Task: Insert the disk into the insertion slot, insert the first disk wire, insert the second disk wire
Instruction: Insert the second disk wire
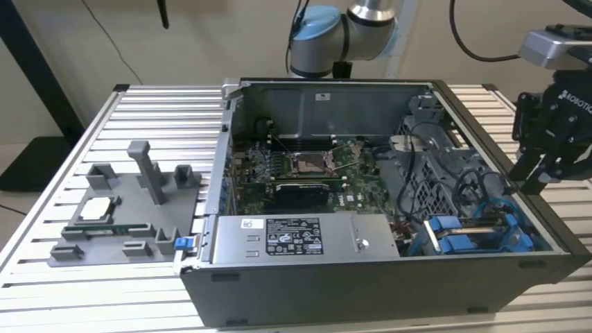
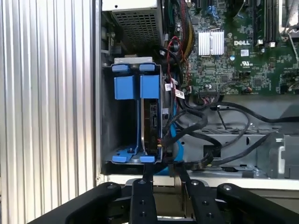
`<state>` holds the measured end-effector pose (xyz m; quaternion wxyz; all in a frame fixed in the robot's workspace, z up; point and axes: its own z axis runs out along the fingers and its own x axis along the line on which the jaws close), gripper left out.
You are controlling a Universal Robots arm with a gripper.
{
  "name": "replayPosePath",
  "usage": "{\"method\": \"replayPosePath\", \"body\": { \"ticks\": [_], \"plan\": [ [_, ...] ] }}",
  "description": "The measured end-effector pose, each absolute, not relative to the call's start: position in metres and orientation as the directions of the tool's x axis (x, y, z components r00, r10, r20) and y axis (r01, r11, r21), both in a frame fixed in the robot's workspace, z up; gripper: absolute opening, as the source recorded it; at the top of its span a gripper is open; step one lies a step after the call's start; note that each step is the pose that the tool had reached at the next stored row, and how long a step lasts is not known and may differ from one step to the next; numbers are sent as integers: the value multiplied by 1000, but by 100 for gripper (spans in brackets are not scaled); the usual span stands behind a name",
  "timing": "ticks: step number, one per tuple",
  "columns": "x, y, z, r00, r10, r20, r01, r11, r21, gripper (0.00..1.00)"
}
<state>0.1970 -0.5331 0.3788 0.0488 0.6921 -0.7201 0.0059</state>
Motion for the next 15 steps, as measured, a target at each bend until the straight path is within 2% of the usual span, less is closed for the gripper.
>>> {"method": "replayPosePath", "body": {
  "ticks": [6,15],
  "plan": [
    [200,-538,378,-37,-999,-20,-997,36,66,100],
    [202,-559,377,-38,-999,-36,-995,34,97,100]
  ]
}}
